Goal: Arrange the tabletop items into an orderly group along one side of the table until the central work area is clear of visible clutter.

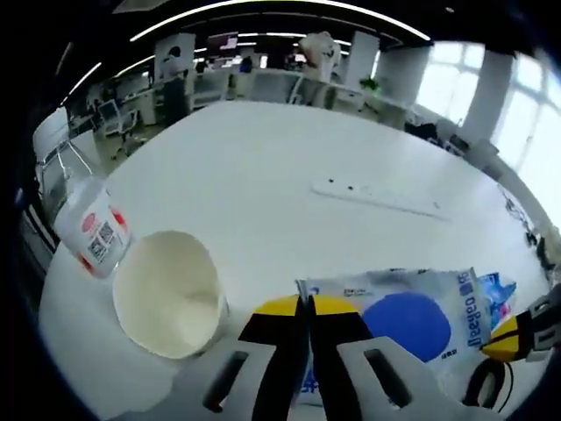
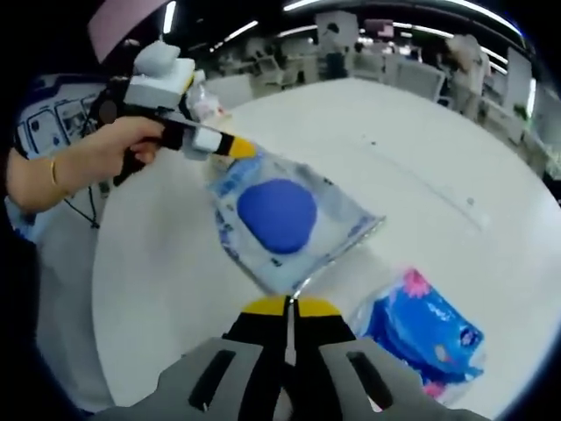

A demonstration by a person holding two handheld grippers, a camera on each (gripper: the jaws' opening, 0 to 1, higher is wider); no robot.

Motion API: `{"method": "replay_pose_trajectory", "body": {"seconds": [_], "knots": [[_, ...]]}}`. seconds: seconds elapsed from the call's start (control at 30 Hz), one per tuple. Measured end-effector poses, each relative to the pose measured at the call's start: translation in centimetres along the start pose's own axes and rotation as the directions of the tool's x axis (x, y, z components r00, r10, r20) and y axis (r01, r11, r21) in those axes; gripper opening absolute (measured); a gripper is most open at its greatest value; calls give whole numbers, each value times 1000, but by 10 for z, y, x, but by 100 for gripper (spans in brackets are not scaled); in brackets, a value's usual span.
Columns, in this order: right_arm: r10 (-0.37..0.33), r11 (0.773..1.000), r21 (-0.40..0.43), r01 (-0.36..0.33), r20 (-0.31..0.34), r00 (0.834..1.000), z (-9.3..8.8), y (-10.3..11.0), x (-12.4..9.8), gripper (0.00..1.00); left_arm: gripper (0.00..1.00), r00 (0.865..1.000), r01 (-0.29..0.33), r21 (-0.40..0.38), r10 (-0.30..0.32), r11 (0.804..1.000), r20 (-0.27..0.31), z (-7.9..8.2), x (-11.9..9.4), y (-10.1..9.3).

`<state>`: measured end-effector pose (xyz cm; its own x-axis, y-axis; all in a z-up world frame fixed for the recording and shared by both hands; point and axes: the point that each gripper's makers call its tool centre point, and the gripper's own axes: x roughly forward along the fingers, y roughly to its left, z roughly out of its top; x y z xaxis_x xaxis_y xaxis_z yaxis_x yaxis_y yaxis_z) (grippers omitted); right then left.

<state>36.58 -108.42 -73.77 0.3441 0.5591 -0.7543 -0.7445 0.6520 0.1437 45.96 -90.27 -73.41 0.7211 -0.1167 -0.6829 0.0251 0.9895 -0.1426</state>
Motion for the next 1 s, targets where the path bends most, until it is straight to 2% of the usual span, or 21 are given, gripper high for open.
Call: {"method": "replay_pose_trajectory", "body": {"seconds": [0.23,0.37,0.47,0.6,0.67,0.7,0.77,0.83,0.93,1.0], "knots": [[-29,1000,-9,29,-10,1000,-2,-4,6,0,3,999,-32,78,31,996,16,1,5,2],[-37,999,2,37,-15,999,-4,-6,8,0,4,999,-37,76,36,996,19,1,7,3],[-47,999,16,48,-17,999,-5,-7,10,0,4,998,-51,121,48,991,27,1,8,5],[-61,998,30,62,-21,998,-5,-10,11,0,5,998,-52,143,48,988,31,2,8,4],[-64,997,39,65,-21,998,-5,-10,12,0,6,998,-58,176,53,983,32,2,7,5],[-69,997,43,70,-22,997,-5,-10,12,0,7,999,-43,218,38,975,26,2,6,3],[-68,995,69,69,-11,998,-4,-10,11,0,8,999,-51,237,46,970,24,1,5,3],[-76,994,72,77,-15,997,-5,-11,10,0,9,999,-54,288,54,956,8,-3,6,4],[-84,994,68,86,-25,996,-7,-12,9,1,11,999,-43,277,43,960,3,-4,6,3],[-79,994,80,80,-23,997,-7,-9,9,1,12,999,-49,312,48,949,11,-2,6,3]]}}
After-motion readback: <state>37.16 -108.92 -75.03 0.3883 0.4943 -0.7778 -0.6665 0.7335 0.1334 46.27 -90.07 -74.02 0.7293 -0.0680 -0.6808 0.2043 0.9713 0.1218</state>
